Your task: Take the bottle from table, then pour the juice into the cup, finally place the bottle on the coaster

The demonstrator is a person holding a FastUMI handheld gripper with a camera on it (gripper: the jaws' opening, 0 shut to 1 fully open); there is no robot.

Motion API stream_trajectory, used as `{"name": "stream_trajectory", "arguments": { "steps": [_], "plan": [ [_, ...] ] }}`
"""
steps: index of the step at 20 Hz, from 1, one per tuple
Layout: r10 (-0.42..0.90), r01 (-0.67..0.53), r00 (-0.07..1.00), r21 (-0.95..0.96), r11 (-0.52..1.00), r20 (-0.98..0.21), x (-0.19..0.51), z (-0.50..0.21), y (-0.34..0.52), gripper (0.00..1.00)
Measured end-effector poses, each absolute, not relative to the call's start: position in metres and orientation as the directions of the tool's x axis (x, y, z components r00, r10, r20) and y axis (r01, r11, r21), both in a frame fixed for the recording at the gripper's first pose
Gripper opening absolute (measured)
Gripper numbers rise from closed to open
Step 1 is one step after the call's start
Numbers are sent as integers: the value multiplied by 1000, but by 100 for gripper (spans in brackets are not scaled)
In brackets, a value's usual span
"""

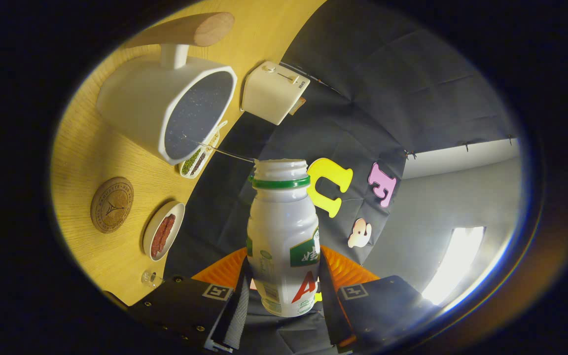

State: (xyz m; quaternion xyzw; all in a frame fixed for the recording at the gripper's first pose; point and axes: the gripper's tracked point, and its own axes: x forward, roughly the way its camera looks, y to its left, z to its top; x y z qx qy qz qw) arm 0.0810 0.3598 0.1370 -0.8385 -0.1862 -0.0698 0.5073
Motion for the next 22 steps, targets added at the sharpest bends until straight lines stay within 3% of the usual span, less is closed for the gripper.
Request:
{"name": "stream_trajectory", "arguments": {
  "steps": [15, 22],
  "plan": [
    [323, 460, 885, -737, -495, 336, 74, 137, 375, 64],
    [277, 314, 933, -894, -319, 229, 77, 121, 371, 65]
  ]
}}
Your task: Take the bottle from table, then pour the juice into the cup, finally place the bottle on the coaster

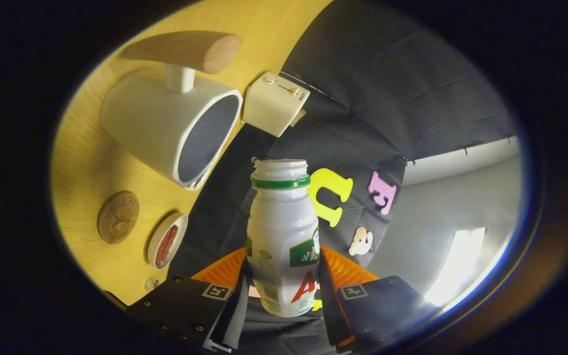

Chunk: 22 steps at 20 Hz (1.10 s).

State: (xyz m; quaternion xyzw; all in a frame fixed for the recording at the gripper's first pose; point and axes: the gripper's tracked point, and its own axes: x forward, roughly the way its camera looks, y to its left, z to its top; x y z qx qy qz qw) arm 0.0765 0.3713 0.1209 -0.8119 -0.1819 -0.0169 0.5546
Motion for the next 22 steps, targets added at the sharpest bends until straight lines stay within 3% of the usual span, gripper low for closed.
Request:
{"name": "stream_trajectory", "arguments": {
  "steps": [6, 10, 15, 22],
  "plan": [
    [250, 125, 962, -991, -46, 110, 82, 101, 361, 65],
    [262, -50, 965, -967, 249, 17, 85, 91, 351, 65],
    [295, -206, 955, -798, 567, -38, 95, 90, 334, 65],
    [386, -375, 920, -433, 820, -64, 114, 75, 326, 65]
  ]
}}
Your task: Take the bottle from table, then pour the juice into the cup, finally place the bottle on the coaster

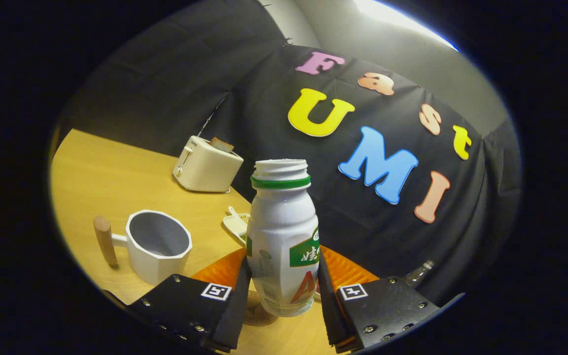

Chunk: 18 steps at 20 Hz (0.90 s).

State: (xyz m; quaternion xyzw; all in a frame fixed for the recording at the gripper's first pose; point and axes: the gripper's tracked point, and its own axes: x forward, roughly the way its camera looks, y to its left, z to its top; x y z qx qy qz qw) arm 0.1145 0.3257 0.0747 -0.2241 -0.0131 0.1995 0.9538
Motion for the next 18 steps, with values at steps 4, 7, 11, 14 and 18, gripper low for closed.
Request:
{"name": "stream_trajectory", "arguments": {
  "steps": [4, 7, 11, 14, 18],
  "plan": [
    [427, -438, 899, -184, 880, -101, 127, 56, 328, 65],
    [420, -438, 895, -118, 891, -150, 133, 36, 324, 65],
    [398, -414, 901, -67, 908, -174, 140, 22, 319, 64],
    [398, -409, 904, -40, 912, -157, 137, 20, 314, 64],
    [377, -395, 909, -79, 915, -176, 137, 14, 311, 74]
  ]
}}
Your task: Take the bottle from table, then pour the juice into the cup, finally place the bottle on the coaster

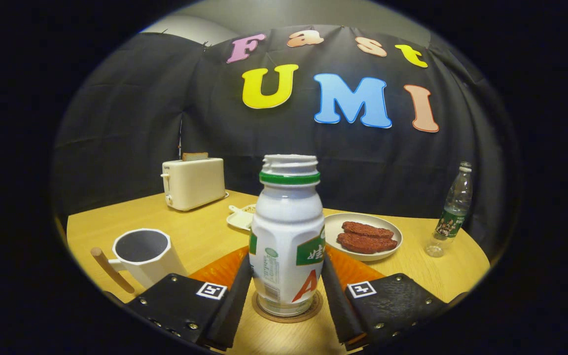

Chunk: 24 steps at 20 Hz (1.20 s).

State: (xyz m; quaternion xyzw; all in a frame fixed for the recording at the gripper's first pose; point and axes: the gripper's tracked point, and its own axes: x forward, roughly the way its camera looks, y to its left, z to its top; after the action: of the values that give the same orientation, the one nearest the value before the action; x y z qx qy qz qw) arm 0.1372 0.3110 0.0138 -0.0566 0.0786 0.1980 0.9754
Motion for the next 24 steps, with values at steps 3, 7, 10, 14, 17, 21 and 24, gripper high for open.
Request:
{"name": "stream_trajectory", "arguments": {
  "steps": [3, 7, 10, 14, 17, 21, 24],
  "plan": [
    [389, -395, 914, -34, 918, -115, 131, 32, 307, 92],
    [379, -381, 923, -26, 924, -62, 112, 59, 298, 91],
    [381, -382, 924, -36, 923, -40, 92, 76, 291, 91],
    [372, -372, 928, -42, 927, 11, 62, 100, 277, 91],
    [361, -359, 932, -45, 932, 37, 44, 111, 254, 91],
    [296, -295, 952, -36, 955, 71, 33, 120, 203, 91],
    [249, -249, 965, -11, 968, 84, 29, 116, 164, 91]
  ]
}}
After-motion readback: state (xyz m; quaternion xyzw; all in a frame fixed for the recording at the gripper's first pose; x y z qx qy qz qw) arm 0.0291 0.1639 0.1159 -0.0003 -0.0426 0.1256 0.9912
